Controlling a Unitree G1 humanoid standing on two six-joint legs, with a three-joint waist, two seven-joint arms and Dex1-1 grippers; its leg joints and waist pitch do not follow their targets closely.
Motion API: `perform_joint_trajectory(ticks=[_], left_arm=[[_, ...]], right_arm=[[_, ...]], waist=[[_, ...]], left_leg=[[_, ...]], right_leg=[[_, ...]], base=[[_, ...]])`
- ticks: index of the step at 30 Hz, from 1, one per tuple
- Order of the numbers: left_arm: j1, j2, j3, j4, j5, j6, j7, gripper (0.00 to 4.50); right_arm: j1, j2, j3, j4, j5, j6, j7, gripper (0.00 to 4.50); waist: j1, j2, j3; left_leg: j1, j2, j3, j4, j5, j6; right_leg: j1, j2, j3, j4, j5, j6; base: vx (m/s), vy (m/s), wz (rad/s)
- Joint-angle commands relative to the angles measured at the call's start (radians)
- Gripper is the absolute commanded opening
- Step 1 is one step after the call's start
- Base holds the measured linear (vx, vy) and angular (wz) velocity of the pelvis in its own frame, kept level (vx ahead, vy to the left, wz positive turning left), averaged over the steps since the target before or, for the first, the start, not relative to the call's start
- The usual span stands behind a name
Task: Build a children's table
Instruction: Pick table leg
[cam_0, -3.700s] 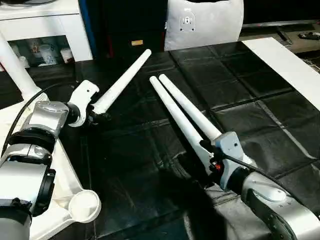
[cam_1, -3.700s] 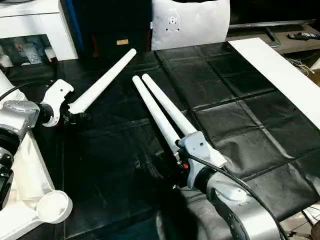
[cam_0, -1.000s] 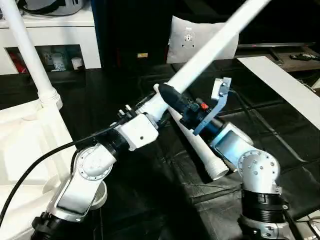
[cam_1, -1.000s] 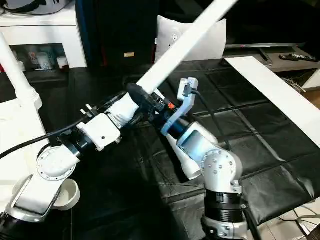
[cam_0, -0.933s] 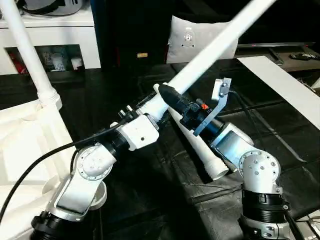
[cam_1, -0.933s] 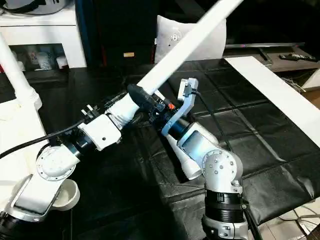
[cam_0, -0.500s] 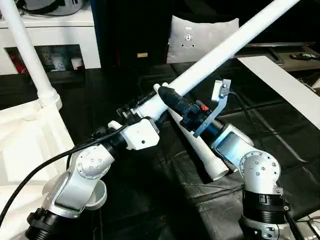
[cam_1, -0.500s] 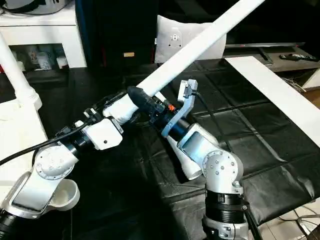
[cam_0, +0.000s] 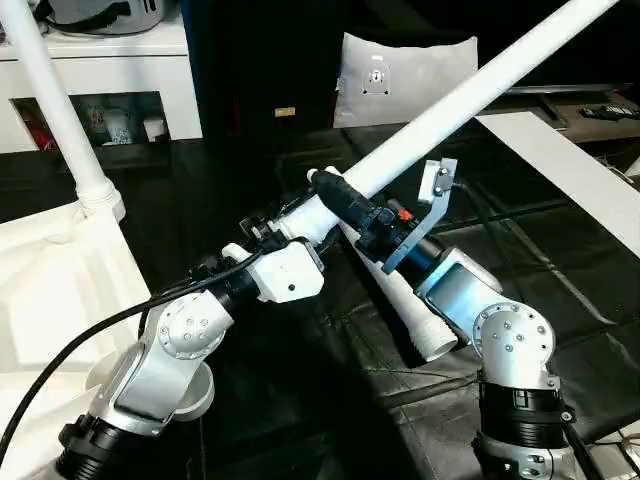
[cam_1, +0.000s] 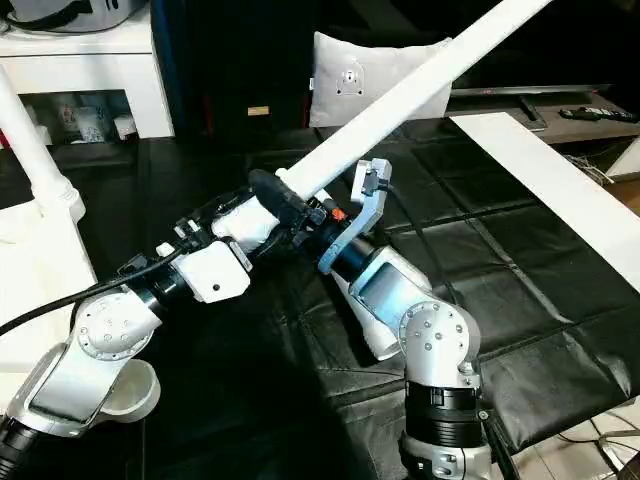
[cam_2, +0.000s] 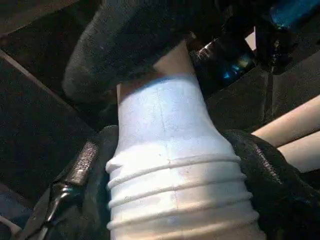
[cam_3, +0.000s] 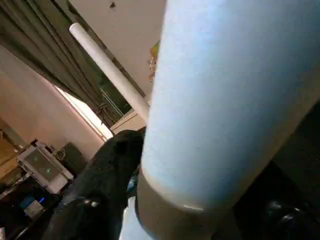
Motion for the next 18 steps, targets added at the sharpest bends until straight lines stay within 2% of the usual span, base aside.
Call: perform_joint_trajectory(ticks=[1,5,13,15,18], left_arm=[[-0.01,-0.004,-0.009,-0.002,0.008,-0.007,-0.008,3.0],[-0.009,0.0,-0.009,-0.002,0.007,-0.009,-0.011,3.0],[0.002,-0.007,-0.003,0.002,-0.001,0.003,-0.007,3.0],[0.019,-0.021,0.0,0.0,-0.074,0.024,-0.047,3.56],[0.031,-0.03,0.006,-0.007,-0.11,0.039,-0.058,3.76]], right_arm=[[0.005,0.002,0.007,-0.011,0.01,-0.004,0.012,2.36],[0.007,0.001,0.014,-0.013,0.01,-0.01,0.017,2.06],[0.013,-0.001,0.019,-0.02,0.009,-0.016,0.022,1.96],[0.017,-0.001,0.016,-0.025,0.013,-0.017,0.019,1.94],[0.018,-0.002,0.014,-0.026,0.013,-0.022,0.016,1.93]], waist=[[-0.003,0.025,-0.082],[-0.002,0.027,-0.082],[-0.003,0.027,-0.083],[-0.002,0.027,-0.083],[-0.002,0.027,-0.084]], left_leg=[[0.047,0.067,-0.036,-0.08,-0.387,-0.141],[0.046,0.067,-0.035,-0.08,-0.38,-0.14],[0.045,0.067,-0.034,-0.079,-0.378,-0.14],[0.046,0.066,-0.035,-0.079,-0.381,-0.142],[0.044,0.067,-0.035,-0.079,-0.377,-0.14]], right_leg=[[-0.005,-0.088,0.047,-0.088,-0.21,-0.134],[-0.004,-0.089,0.047,-0.087,-0.2,-0.136],[-0.003,-0.088,0.048,-0.086,-0.188,-0.138],[-0.004,-0.089,0.047,-0.086,-0.198,-0.14],[-0.003,-0.088,0.047,-0.085,-0.192,-0.143]], base=[[0.0,0.0,0.0],[0.0,0.0,0.0],[0.0,0.0,0.0],[0.0,0.0,0.0],[0.0,0.0,0.0]])
